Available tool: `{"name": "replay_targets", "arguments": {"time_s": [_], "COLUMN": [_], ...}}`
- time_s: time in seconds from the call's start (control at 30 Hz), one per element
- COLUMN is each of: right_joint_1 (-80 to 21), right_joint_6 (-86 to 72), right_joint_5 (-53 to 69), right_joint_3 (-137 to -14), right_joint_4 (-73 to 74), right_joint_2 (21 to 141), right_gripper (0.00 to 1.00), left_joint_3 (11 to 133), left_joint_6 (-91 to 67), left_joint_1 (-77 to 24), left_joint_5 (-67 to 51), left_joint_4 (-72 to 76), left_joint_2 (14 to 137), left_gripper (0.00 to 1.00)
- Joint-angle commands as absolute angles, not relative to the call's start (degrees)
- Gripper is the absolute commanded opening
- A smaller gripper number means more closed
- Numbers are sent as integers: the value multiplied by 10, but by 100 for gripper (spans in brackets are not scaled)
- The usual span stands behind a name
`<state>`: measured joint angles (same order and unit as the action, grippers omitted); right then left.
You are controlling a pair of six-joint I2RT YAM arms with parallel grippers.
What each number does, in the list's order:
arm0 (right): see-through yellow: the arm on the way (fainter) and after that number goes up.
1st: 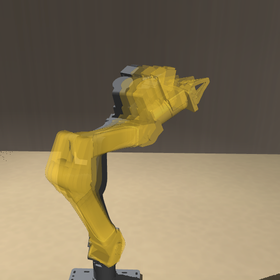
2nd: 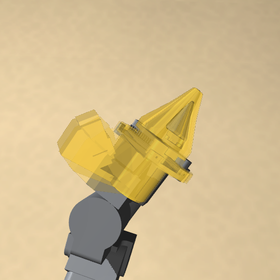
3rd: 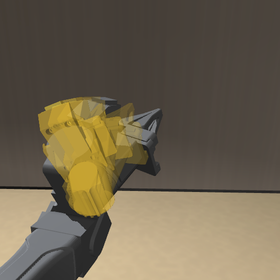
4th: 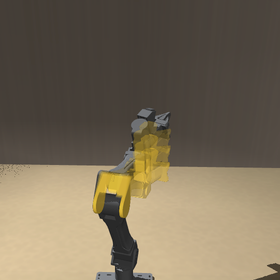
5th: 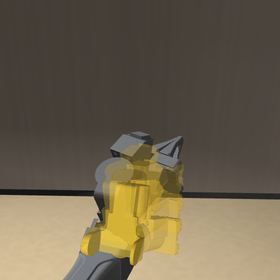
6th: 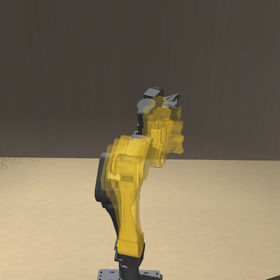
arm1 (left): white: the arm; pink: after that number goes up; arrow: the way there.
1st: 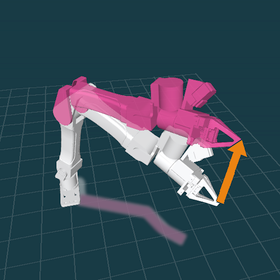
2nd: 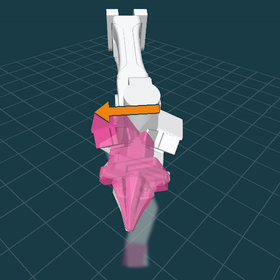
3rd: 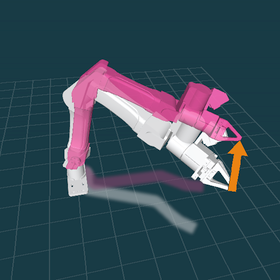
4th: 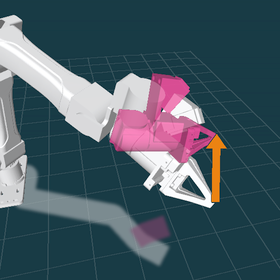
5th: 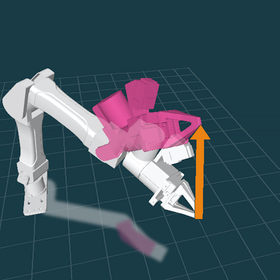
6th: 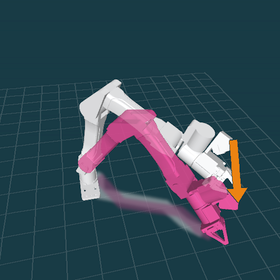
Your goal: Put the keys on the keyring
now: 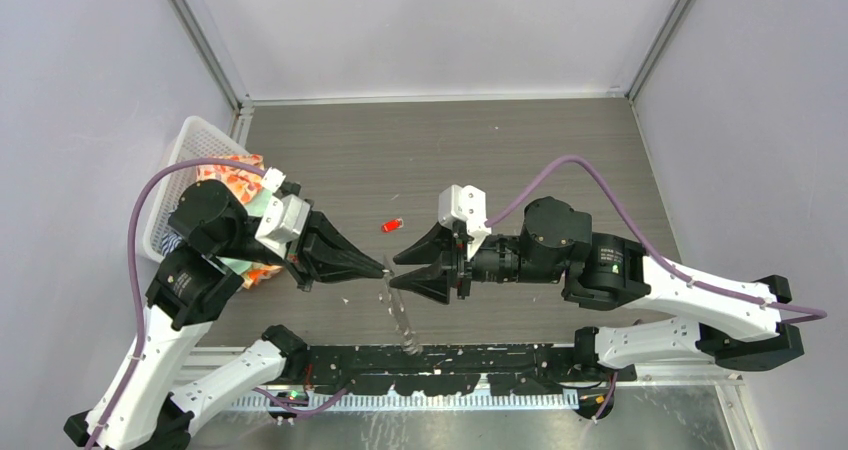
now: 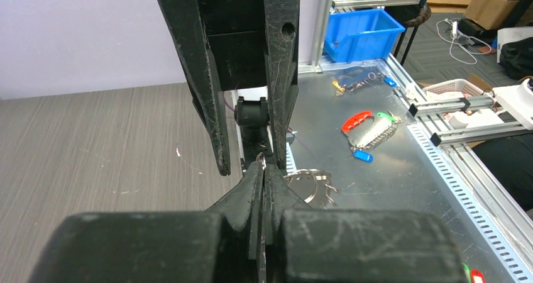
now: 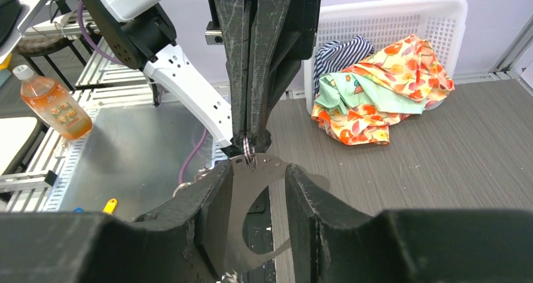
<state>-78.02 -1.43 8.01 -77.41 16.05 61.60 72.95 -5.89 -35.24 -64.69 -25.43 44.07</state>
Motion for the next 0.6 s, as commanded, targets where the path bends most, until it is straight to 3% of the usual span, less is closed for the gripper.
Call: {"name": "replay_targets", "arguments": {"time_s": [0.0,0.43,0.5,0.57], "right_joint_1": [-784,-784,-783,-783], "right_joint_6": [-19,-25,-25,-23], "right_joint_5": [75,91,94,96], "right_joint_3": [-774,-783,-789,-797], "right_joint_4": [119,118,123,134], "right_joint_2": [608,626,630,634], "right_gripper": [42,36,30,18], "left_joint_3": [734,733,733,734], "left_joint_6": [-72,-70,-69,-68], "left_joint_1": [-353,-353,-353,-353], "left_joint_5": [-664,-671,-670,-670], "left_joint_4": [-223,-223,-221,-221], "left_joint_2": [436,437,437,437], "left_gripper": [0,0,0,0]}}
